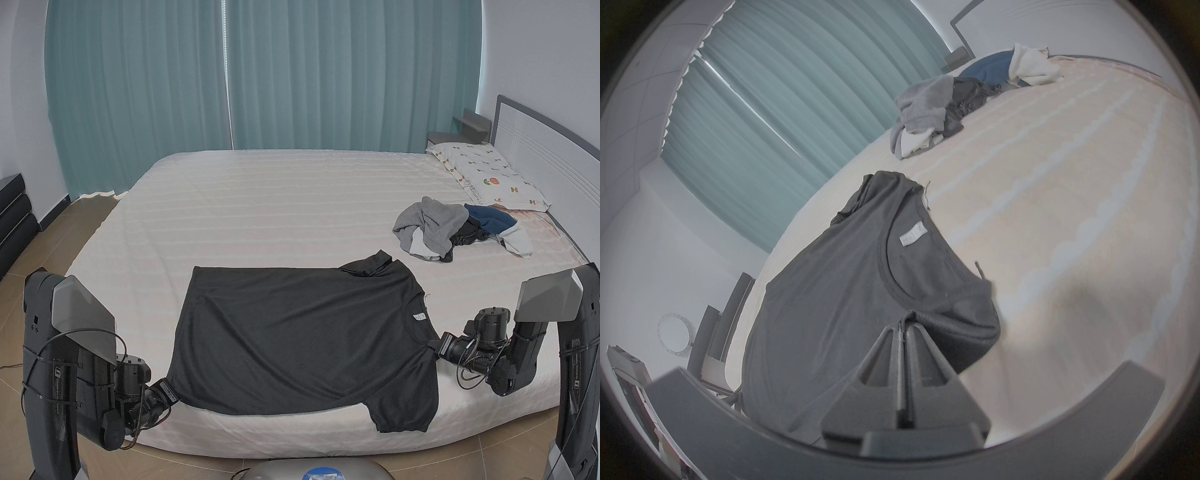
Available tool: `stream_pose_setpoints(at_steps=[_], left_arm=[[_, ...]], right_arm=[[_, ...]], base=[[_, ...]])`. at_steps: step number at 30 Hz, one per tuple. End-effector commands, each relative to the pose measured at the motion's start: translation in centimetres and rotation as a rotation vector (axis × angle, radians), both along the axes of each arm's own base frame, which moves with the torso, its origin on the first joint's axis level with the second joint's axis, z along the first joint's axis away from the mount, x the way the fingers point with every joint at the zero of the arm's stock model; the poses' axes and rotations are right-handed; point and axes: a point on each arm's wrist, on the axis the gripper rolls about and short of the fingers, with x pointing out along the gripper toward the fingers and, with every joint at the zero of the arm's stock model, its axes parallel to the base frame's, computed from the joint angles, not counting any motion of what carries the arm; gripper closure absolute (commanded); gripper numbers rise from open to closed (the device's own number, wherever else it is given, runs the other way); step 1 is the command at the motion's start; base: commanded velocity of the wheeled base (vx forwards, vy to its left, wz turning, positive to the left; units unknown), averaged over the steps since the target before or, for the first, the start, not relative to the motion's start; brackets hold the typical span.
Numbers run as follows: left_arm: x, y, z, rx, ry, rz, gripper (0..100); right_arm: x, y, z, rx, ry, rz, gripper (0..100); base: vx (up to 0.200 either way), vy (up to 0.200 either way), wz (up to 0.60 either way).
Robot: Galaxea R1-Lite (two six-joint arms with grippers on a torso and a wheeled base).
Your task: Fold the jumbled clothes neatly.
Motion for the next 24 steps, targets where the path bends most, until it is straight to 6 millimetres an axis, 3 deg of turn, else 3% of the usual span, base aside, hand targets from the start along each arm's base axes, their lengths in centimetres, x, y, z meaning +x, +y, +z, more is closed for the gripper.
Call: stream_pose_setpoints(at_steps=[1, 6, 7, 11, 17, 24], left_arm=[[0.1, -0.1, 0.1, -0.003, -0.015, 0.000, 100], [0.1, -0.1, 0.1, -0.001, -0.015, -0.003, 100], [0.1, -0.1, 0.1, -0.001, -0.015, -0.003, 100], [0.1, -0.1, 0.1, -0.002, -0.014, -0.002, 100], [0.0, -0.1, 0.1, 0.000, -0.012, -0.004, 100], [0.0, -0.1, 0.1, -0.001, -0.010, -0.007, 100]], right_arm=[[0.9, -0.1, -0.1, 0.000, -0.023, -0.004, 100], [1.1, 0.0, -0.5, -0.016, -0.032, 0.012, 100], [1.3, -0.1, -0.5, -0.020, -0.046, 0.014, 0], [1.9, -0.4, -1.0, -0.005, -0.100, 0.002, 0], [-0.3, -1.2, -1.1, -0.009, -0.095, -0.010, 0], [-3.4, -3.4, 1.7, 0.030, -0.077, -0.015, 0]], base=[[0.000, 0.000, 0.00], [0.000, 0.000, 0.00], [0.000, 0.000, 0.00], [0.000, 0.000, 0.00], [0.000, 0.000, 0.00], [0.000, 0.000, 0.00]])
